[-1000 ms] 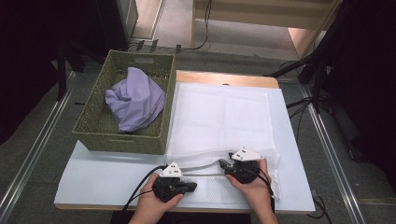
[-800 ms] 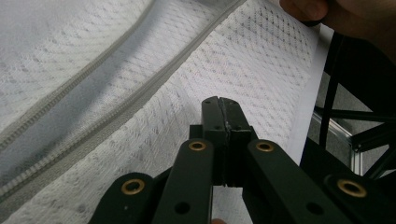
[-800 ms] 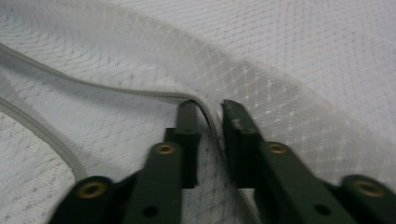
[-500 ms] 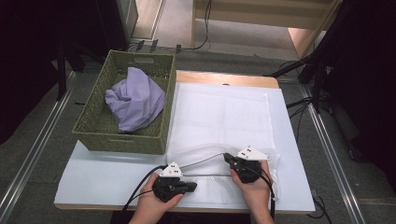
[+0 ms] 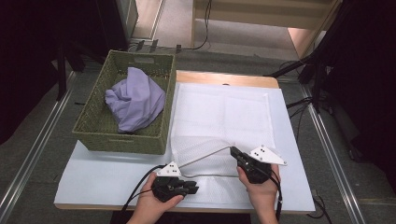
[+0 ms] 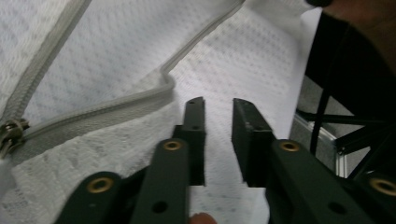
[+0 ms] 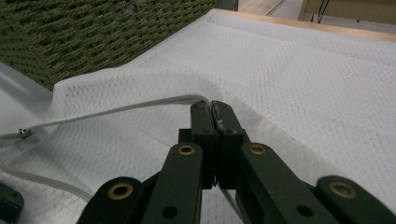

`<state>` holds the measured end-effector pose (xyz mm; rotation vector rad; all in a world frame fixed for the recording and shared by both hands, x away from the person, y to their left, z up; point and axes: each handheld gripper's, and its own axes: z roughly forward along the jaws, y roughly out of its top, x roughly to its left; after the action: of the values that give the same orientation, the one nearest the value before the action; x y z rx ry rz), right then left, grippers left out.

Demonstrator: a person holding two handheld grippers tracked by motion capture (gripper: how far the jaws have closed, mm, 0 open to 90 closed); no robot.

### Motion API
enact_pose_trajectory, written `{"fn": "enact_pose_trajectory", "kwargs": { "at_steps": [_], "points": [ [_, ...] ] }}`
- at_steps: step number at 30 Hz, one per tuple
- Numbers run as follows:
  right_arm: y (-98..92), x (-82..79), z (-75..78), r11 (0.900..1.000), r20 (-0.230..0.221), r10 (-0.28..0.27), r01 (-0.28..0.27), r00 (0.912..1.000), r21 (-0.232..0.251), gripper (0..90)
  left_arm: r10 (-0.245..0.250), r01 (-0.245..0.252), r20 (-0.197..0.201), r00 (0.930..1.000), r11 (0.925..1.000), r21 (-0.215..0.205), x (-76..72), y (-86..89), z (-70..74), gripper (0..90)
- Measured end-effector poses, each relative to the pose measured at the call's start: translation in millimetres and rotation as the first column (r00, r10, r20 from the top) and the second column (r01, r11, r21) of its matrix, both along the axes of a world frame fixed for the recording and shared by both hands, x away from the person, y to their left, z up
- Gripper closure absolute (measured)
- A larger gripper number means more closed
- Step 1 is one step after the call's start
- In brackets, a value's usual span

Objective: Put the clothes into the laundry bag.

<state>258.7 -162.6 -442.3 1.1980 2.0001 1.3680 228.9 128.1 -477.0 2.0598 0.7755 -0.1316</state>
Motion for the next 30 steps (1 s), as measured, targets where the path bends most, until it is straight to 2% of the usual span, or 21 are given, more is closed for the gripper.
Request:
{"fn": "enact_pose_trajectory", "kwargs": {
  "at_steps": [2, 7, 9, 12, 14, 17, 22, 27, 30],
  "points": [
    [-1.0, 0.6, -1.4, 1.0, -0.005, 0.002, -0.002, 1.0, -0.005, 89.8, 0.006, -0.006, 0.033, 0.9994, 0.9999, -0.011, -2.2, 1.0, 7.0, 65.9],
    [-1.3, 2.9, -6.1, 1.0, -0.019, 0.002, -0.002, 0.9998, -0.004, 89.8, 0.045, -0.039, 0.083, 0.9956, 0.9971, -0.065, -0.7, 3.2, 27.8, 49.6],
    [-1.0, 3.1, -6.8, 1.0, -0.02, 0.008, -0.008, 0.9998, -0.01, 89.8, 0.067, -0.059, 0.119, 0.9906, 0.9956, -0.072, 2.2, 3.9, 35.0, 38.8],
    [-0.6, 3.0, -7.0, 1.0, -0.018, 0.01, -0.01, 0.9998, -0.009, 89.8, 0.12, -0.113, 0.157, 0.9803, 0.9922, -0.053, 7.6, 4.6, 46.4, 22.7],
    [-0.8, 3.1, -7.1, 1.0, -0.019, 0.011, -0.012, 0.9998, -0.009, 89.8, 0.136, -0.129, 0.16, 0.9777, 0.9901, -0.055, 10.7, 6.2, 53.2, 13.8],
    [-0.5, 3.3, -7.6, 1.0, -0.02, 0.012, -0.012, 0.9997, -0.009, 89.8, 0.154, -0.147, 0.187, 0.9702, 0.9879, -0.051, 13.9, 9.2, 61.4, 10.7],
    [0.1, 3.0, -8.6, 1.0, -0.025, 0.018, -0.018, 0.9995, -0.009, 89.7, 0.165, -0.149, 0.193, 0.9672, 0.9842, -0.096, 20.0, 15.4, 73.8, 8.0],
    [-0.2, 3.4, -9.4, 1.0, -0.028, 0.019, -0.019, 0.9994, -0.009, 89.7, 0.165, -0.147, 0.224, 0.9606, 0.9848, -0.092, 25.7, 18.8, 85.6, 2.5],
    [-0.2, 3.2, -9.2, 1.0, -0.028, 0.019, -0.019, 0.9994, -0.008, 89.7, 0.177, -0.16, 0.243, 0.9537, 0.9833, -0.087, 29.7, 21.8, 92.3, 1.8]
  ]
}}
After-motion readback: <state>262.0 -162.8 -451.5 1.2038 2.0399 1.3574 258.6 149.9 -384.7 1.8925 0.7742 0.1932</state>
